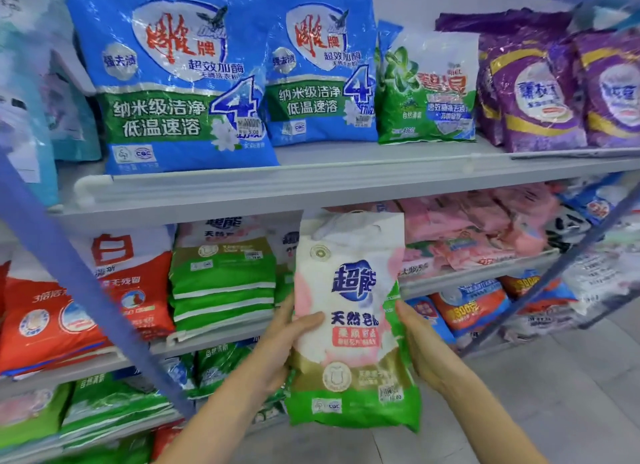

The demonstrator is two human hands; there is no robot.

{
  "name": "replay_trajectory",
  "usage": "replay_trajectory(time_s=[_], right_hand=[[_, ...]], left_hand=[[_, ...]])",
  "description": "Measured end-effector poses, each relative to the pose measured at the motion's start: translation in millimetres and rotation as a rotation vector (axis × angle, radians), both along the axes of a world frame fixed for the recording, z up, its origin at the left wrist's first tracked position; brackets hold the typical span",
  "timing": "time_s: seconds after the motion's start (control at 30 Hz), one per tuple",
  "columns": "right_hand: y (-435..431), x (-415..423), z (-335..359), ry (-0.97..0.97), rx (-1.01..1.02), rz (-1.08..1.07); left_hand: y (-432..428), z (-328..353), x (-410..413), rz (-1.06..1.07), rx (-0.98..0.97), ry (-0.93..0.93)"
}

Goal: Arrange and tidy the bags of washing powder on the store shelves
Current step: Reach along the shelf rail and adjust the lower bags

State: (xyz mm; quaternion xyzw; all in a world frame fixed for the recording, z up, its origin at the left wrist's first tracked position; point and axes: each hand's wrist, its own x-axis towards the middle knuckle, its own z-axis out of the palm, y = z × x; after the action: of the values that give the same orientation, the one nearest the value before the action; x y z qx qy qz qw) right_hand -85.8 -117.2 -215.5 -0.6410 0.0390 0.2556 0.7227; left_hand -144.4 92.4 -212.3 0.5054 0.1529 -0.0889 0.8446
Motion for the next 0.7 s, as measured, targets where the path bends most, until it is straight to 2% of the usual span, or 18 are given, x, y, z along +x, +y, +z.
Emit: replay_trajectory(time_s=[0.13, 0.23, 0.33, 0.53, 0.6, 0.67, 0.7], right_hand=[[-9, 21, -12, -0.109, -0.165, 0.110], [-18, 46, -10, -0.136, -0.248, 0.214], [-13, 77, -11, -0.141, -0.230, 0.268], [30, 149, -10, -0.171, -0.266, 0.276], [48, 171, -1, -0.292, -0.310, 0.307], [61, 184, -3, -0.475, -0.469, 0.364], [64, 186, -6, -0.561, -0.550, 0.371]], left_hand=[[-16, 5, 25, 0.215, 0.207, 0.009], [-30, 0, 37, 0.340, 0.508, -0.003], [-46, 4, 46, 0.411, 0.749, -0.021], [-5, 20, 104, 0.571, 1.025, 0.108], [9, 34, 117, 0.516, 1.270, 0.175], [9, 36, 119, 0.348, 1.576, 0.216], [5, 29, 116, 0.222, 1.655, 0.215]])
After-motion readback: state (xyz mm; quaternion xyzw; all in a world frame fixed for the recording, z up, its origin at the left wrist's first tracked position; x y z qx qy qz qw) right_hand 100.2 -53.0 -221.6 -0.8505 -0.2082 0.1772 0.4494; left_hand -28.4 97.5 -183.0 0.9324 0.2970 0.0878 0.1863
